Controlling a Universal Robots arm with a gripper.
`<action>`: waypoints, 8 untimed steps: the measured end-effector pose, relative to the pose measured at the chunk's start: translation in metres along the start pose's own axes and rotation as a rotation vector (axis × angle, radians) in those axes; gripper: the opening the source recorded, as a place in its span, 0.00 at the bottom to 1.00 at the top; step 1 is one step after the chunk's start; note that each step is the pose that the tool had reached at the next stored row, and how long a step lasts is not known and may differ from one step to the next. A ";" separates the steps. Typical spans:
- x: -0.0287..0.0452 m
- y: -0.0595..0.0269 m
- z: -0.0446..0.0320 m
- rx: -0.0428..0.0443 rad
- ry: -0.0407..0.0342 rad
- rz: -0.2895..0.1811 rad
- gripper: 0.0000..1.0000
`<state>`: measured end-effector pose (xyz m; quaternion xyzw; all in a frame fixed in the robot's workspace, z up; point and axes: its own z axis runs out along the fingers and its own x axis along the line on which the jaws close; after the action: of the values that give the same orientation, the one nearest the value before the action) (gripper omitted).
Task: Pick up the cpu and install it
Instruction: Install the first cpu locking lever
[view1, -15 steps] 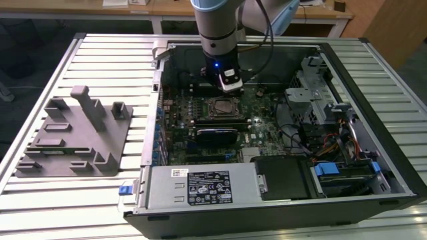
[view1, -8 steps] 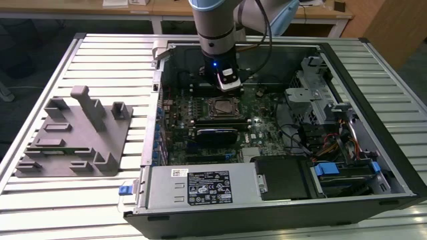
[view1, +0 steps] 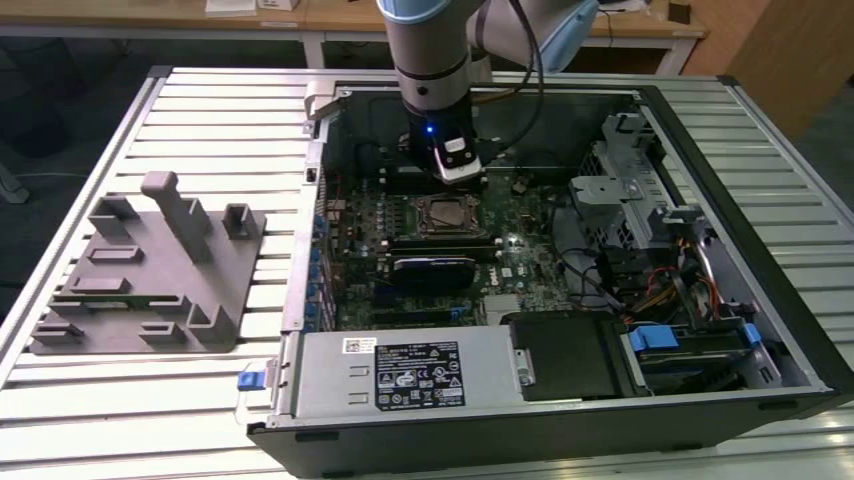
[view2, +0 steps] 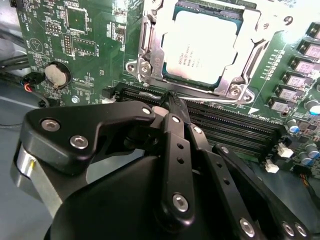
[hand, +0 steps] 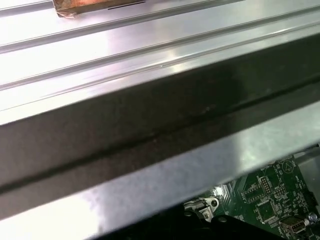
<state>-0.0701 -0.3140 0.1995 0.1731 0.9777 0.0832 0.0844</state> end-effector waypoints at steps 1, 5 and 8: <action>0.0001 -0.0002 0.0007 -0.0002 -0.0003 0.000 0.11; 0.0003 -0.0003 0.0013 -0.0004 0.0010 -0.008 0.11; 0.0002 -0.0004 0.0020 0.0035 0.0010 -0.019 0.11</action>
<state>-0.0700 -0.3140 0.1974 0.1639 0.9795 0.0807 0.0844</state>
